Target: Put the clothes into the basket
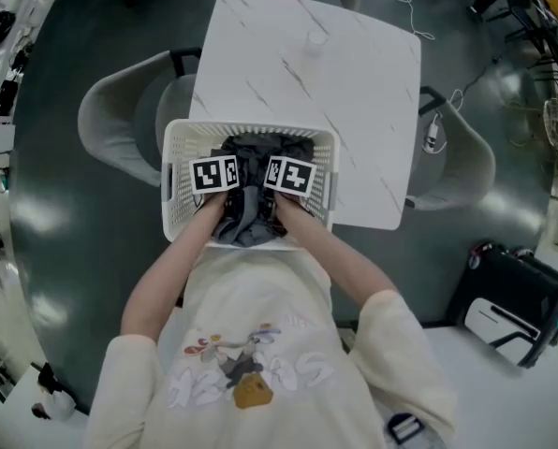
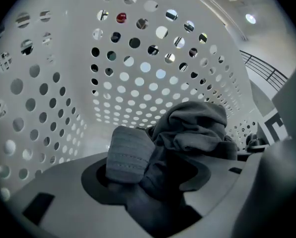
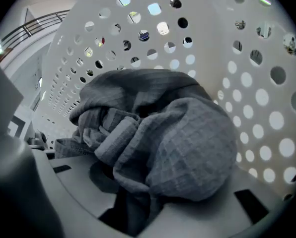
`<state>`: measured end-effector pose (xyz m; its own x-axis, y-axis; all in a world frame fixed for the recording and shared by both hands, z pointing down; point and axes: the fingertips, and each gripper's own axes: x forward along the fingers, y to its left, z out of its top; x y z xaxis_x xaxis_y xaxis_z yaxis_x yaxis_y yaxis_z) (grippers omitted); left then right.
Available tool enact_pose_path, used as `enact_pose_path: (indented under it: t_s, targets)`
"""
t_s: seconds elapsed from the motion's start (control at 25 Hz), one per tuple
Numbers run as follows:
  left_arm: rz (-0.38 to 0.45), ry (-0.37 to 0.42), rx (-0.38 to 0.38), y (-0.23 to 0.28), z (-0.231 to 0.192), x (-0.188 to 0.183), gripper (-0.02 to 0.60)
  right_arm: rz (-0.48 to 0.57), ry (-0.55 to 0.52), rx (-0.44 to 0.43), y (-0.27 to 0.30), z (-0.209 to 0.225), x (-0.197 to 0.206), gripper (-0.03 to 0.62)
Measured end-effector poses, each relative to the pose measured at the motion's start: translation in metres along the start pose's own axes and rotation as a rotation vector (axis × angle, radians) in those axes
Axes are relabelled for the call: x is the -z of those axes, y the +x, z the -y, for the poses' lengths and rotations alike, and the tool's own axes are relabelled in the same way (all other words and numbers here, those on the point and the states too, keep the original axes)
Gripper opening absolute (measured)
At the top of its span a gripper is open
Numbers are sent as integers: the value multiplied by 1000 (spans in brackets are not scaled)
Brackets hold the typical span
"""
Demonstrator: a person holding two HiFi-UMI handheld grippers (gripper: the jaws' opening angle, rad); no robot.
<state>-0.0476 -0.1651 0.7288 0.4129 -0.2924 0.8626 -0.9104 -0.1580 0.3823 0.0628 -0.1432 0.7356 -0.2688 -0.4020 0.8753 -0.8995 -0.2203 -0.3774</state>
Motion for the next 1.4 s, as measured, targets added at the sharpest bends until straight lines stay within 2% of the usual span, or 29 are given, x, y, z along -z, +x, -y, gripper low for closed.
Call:
enact_pose_path:
  t_s: [0.16, 0.36, 0.52, 0.6, 0.72, 0.88, 1.08, 1.2, 1.32, 1.4]
  targets:
    - [-6, 55, -47, 9, -2, 2, 232, -11, -29, 20, 12, 3, 2, 163]
    - [-11, 39, -75, 24, -11, 5, 229, -5, -46, 32, 21, 5, 2, 161]
    - [4, 161, -166, 30, -17, 4, 193, 24, -101, 54, 26, 2, -4, 155]
    - [24, 182, -185, 31, -20, -2, 181, 30, -115, 56, 29, 0, -8, 155]
    - [27, 175, -175, 34, -20, -6, 173, 29, -120, 51, 33, -1, -13, 153]
    - [41, 205, -192, 37, -22, -14, 156, 39, -120, 49, 37, -2, -18, 153]
    - [38, 210, -192, 33, -22, -8, 156, 30, -99, 4, 37, -11, -8, 153]
    - [37, 228, -195, 33, -20, -14, 156, 21, -80, -54, 37, -20, -10, 153]
    - [-19, 187, -186, 31, -22, -5, 157, 26, -94, -41, 33, -16, -16, 155]
    - [-105, 130, -119, 28, -11, 8, 158, 27, -120, -34, 27, -16, -21, 161]
